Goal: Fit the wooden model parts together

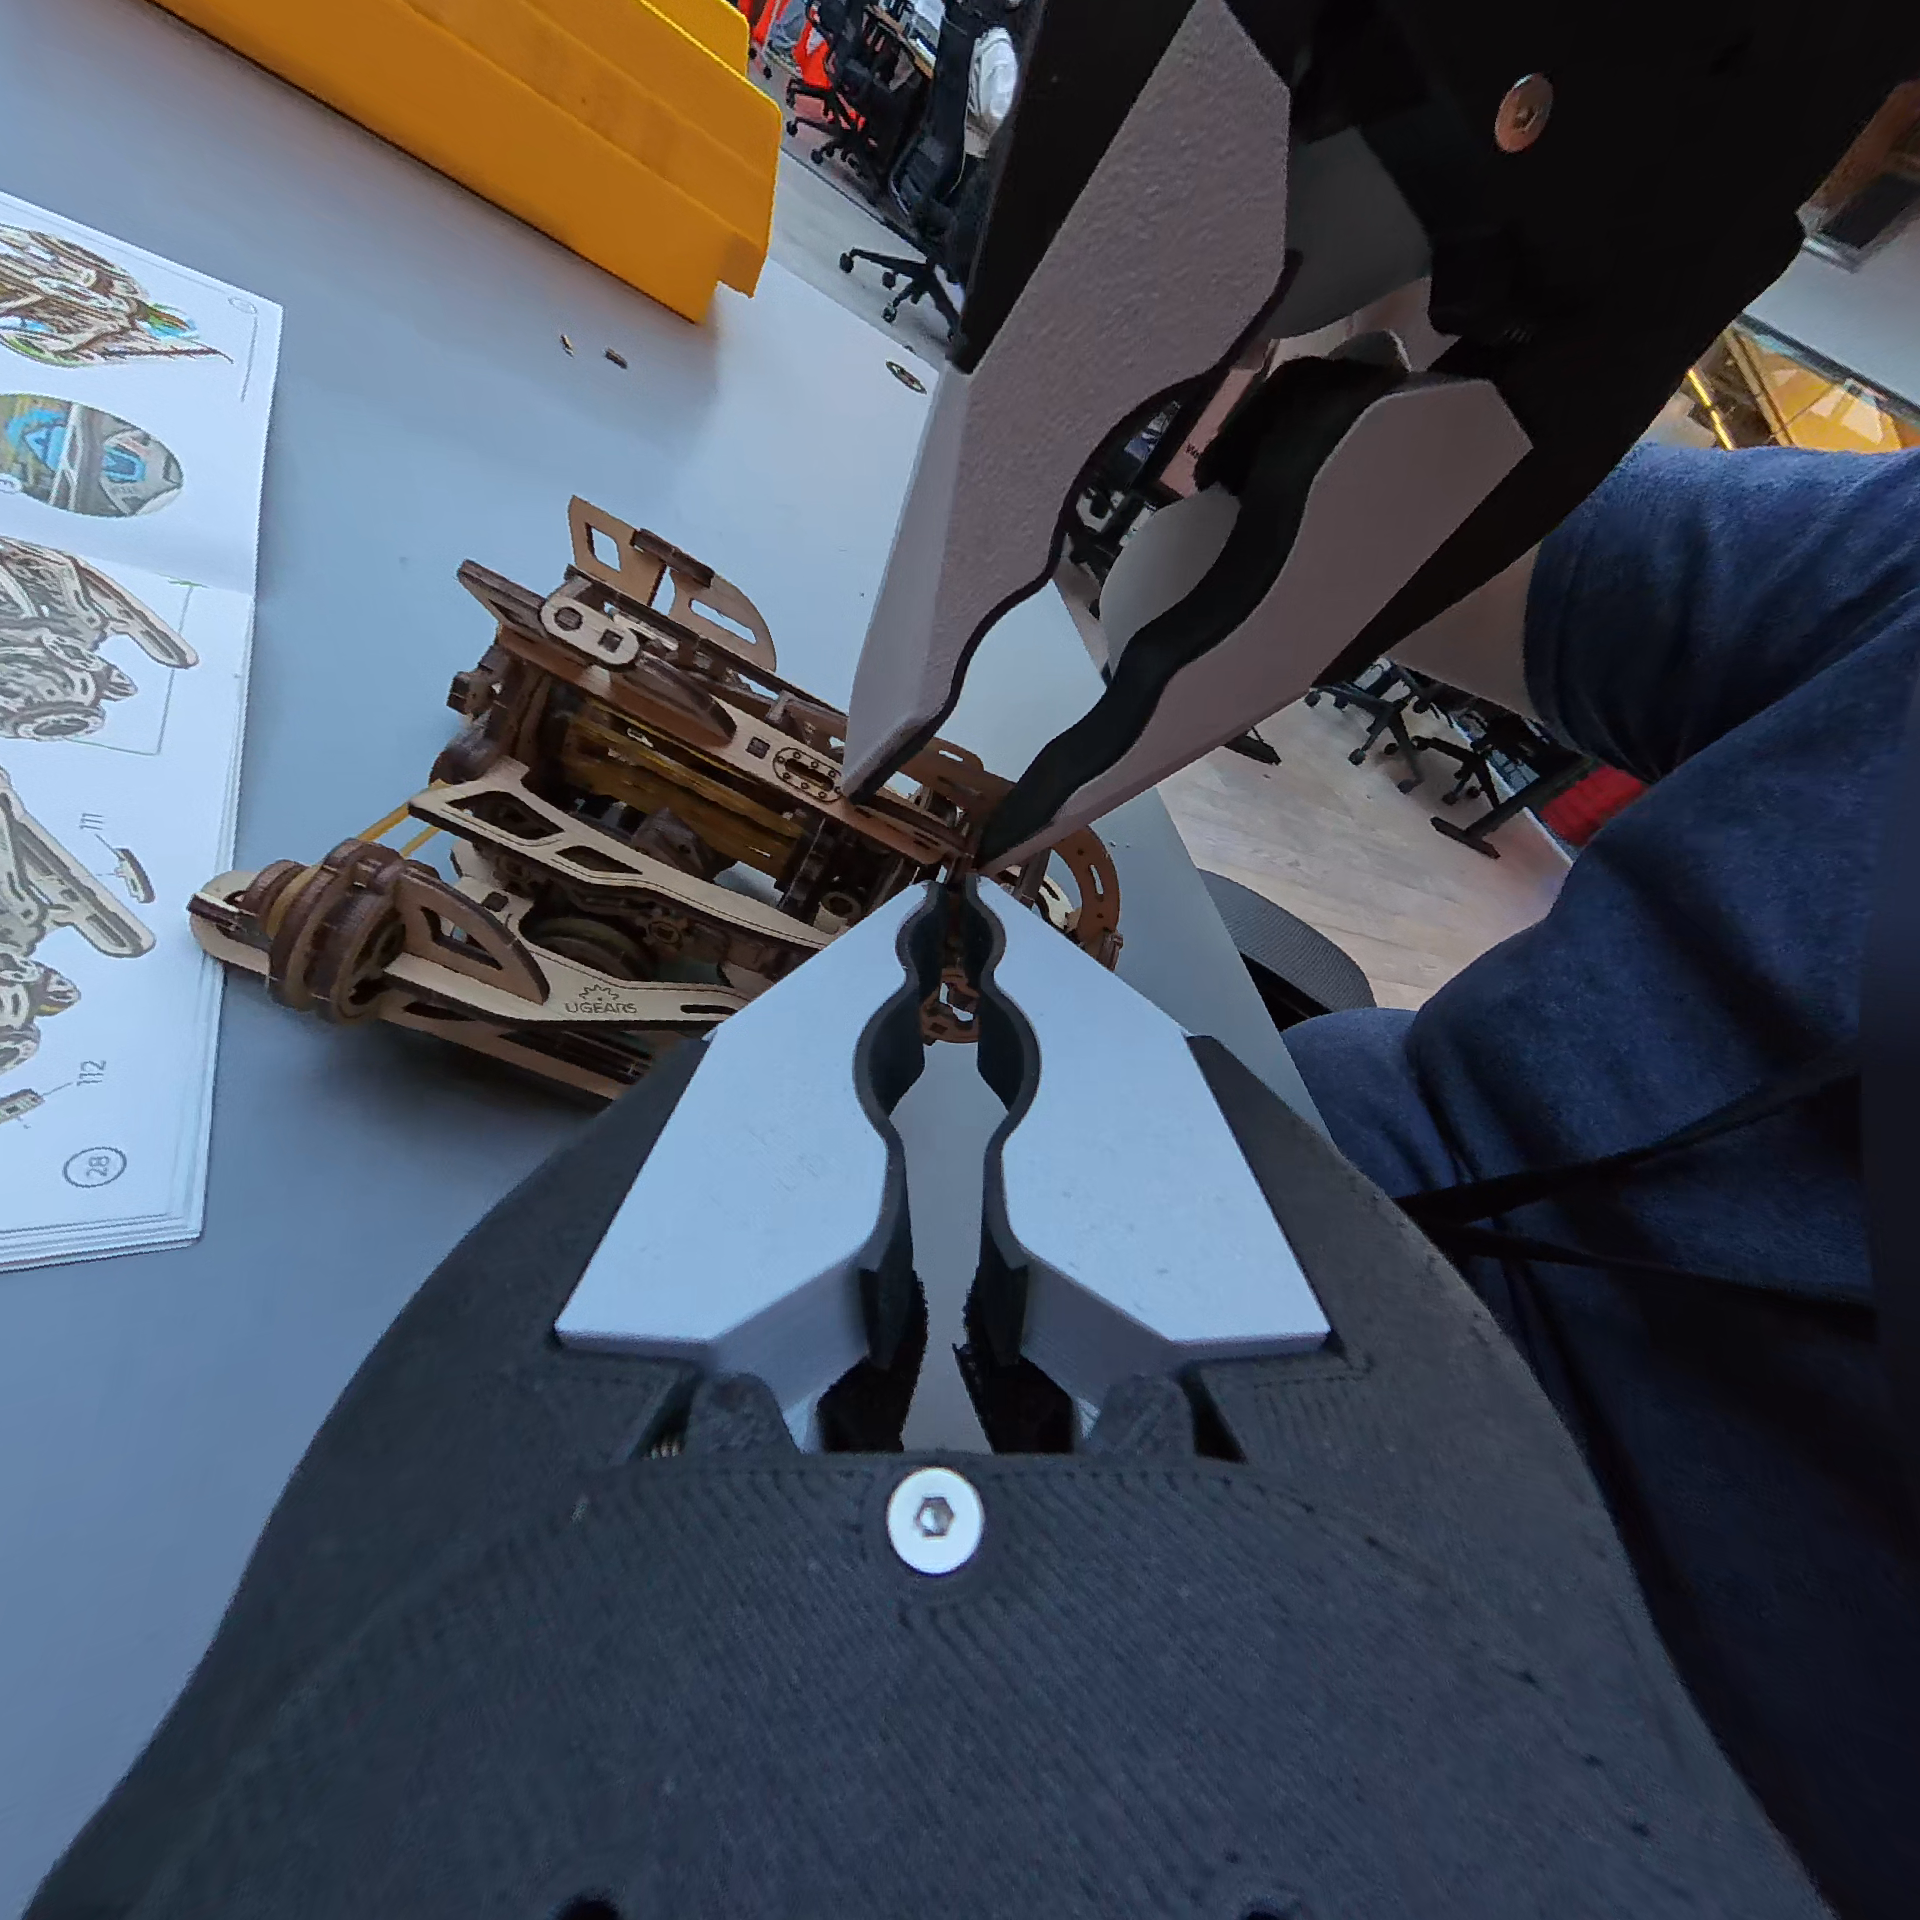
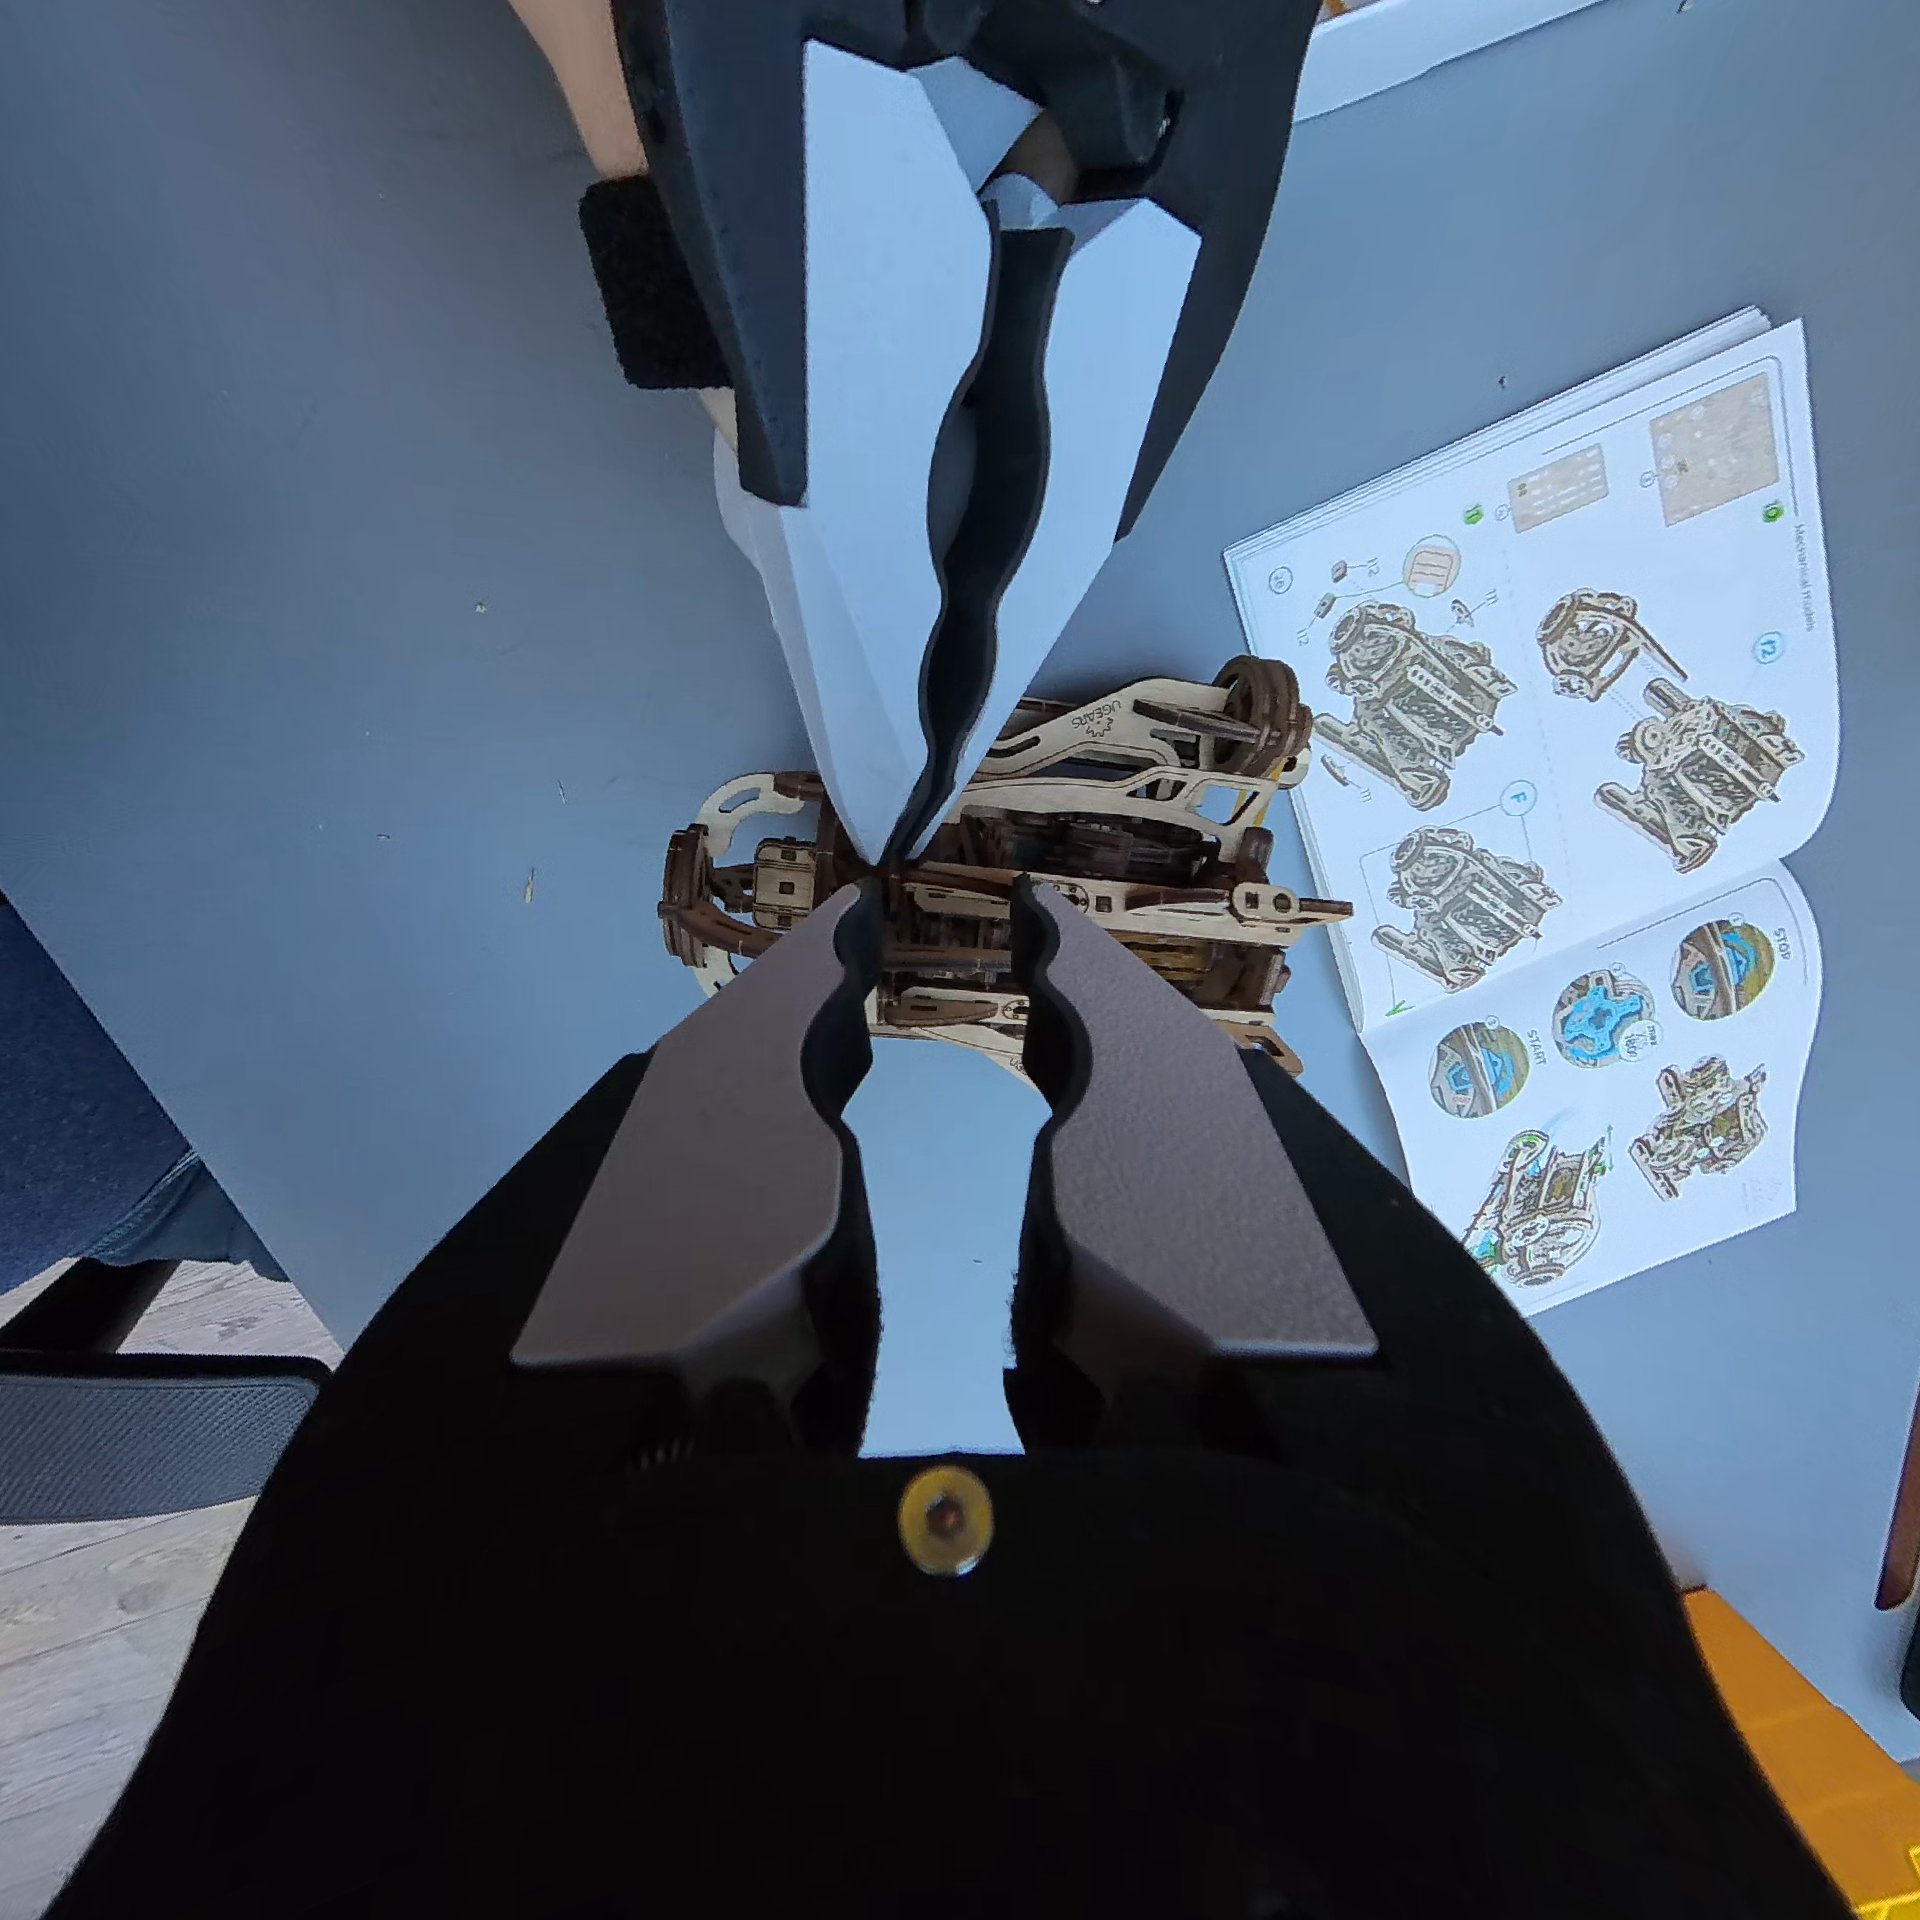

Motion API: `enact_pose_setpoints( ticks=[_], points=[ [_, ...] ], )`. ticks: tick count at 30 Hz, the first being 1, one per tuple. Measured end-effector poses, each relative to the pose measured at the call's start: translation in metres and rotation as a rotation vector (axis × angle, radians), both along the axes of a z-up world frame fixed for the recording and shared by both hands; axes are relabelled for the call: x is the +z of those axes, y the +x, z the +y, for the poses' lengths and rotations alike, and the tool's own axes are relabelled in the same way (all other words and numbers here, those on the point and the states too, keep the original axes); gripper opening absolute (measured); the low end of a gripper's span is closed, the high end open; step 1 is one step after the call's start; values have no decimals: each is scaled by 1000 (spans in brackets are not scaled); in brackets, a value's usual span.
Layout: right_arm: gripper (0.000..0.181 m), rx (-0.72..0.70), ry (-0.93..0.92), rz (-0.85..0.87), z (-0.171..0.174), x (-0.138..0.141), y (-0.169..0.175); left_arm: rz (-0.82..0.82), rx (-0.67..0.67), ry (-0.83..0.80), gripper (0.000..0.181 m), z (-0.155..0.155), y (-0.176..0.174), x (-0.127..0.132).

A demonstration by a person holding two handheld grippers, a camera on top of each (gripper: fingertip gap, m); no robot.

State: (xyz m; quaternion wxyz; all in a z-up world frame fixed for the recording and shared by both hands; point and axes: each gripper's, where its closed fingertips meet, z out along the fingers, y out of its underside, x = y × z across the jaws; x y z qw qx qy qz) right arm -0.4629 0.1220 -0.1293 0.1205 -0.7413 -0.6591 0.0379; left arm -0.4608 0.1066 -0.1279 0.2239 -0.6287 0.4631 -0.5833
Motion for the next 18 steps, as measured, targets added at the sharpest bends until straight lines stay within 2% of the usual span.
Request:
enact_pose_setpoints(
  ticks=[18],
  points=[
    [23, 16, 18, -16, 0, -1, 1, 12, 14, 9, 0, 0, 0, -1]
  ],
)
